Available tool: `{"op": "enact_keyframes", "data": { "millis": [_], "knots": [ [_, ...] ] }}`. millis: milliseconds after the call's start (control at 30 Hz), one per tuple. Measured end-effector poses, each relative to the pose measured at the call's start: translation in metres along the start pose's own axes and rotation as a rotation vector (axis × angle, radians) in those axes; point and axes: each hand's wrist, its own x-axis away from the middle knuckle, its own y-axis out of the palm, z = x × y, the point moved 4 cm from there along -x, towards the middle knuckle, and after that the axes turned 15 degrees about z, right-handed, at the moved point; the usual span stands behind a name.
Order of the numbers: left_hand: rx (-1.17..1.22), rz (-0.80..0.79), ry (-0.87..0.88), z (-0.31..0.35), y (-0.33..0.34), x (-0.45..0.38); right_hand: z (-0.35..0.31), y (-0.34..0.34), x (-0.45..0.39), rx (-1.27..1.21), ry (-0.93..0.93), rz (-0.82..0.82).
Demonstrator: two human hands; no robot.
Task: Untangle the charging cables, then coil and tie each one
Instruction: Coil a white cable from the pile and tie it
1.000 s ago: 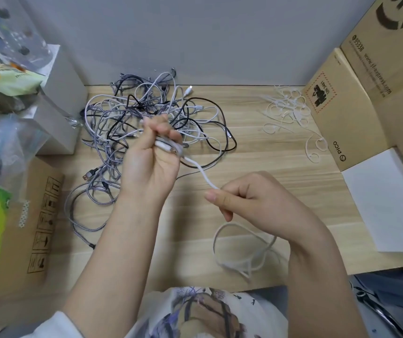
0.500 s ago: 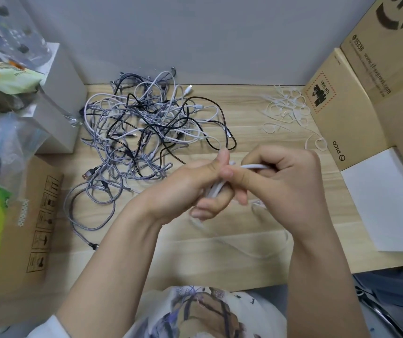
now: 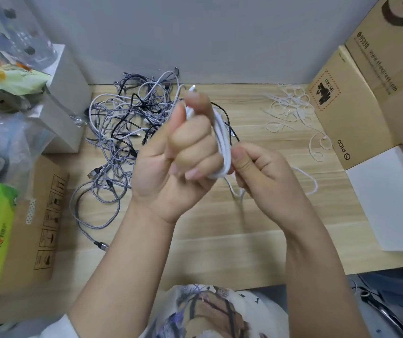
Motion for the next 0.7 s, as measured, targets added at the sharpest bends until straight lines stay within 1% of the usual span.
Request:
{"op": "enact_keyframes", "data": {
  "millis": [133,200,233,267,300,400,533,600,700],
  "knots": [
    [0.01,0.272,0.107,0.006,-0.012,-0.003,0.003,0.013,0.004,0.196,-0.026,-0.162],
    [-0.112,0.393,0.257,0.007,-0.021,-0.011,0.004,0.015,0.006,0.31,-0.022,-0.204],
    [-0.234,0.444,0.346,0.004,-0.024,-0.012,0.004,0.015,0.008,0.368,-0.031,-0.222],
    [-0.319,0.426,0.409,-0.002,-0.026,-0.013,0.004,0.014,0.009,0.421,-0.048,-0.237],
    [-0.395,0.383,0.422,-0.005,-0.027,-0.012,0.003,0.014,0.011,0.459,-0.068,-0.248],
    [-0.599,0.363,0.393,-0.01,-0.027,-0.013,0.002,0.012,0.012,0.503,-0.087,-0.243],
    [-0.822,0.324,0.366,-0.009,-0.03,-0.014,-0.004,0.005,0.012,0.551,-0.148,-0.158],
    [-0.915,0.351,0.304,-0.009,-0.031,-0.012,-0.005,0.003,0.013,0.536,-0.144,-0.148],
    [-1.021,0.386,0.183,-0.004,-0.034,-0.007,-0.008,0.0,0.015,0.43,-0.132,-0.145]
  ]
}}
